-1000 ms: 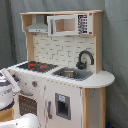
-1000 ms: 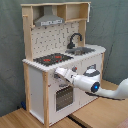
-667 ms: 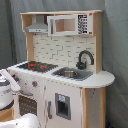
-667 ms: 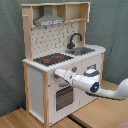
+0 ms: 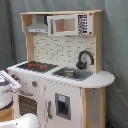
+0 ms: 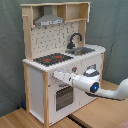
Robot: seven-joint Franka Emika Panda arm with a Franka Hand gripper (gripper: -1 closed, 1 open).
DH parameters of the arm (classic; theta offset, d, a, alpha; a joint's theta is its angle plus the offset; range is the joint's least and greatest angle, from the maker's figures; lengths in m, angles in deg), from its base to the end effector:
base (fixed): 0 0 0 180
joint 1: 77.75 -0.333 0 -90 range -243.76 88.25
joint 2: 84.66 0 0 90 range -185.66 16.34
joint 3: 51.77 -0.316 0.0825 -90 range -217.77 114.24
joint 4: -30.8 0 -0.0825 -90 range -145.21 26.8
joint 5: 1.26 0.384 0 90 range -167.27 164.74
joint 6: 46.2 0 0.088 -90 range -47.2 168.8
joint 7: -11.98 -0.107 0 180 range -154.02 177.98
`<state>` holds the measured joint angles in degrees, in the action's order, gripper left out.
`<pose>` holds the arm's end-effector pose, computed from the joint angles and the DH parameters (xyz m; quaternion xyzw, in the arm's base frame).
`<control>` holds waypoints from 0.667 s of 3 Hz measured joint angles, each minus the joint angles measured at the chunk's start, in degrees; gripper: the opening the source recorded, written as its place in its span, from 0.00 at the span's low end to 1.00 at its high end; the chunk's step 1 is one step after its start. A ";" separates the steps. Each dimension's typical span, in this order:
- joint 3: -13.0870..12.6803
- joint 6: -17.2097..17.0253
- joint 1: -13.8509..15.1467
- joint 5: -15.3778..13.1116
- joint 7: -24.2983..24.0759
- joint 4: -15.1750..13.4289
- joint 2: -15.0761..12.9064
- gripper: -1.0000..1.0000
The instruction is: Play with the kitchen
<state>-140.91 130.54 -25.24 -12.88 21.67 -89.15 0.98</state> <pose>0.3435 0.5273 0.3414 0.4015 0.5896 0.4370 0.5479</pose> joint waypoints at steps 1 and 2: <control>-0.05 -0.93 0.00 0.00 6.41 0.45 -0.15 0.00; -0.11 -2.09 0.00 0.00 12.35 0.92 -0.21 0.00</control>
<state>-141.02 128.44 -25.24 -12.88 34.02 -88.23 0.78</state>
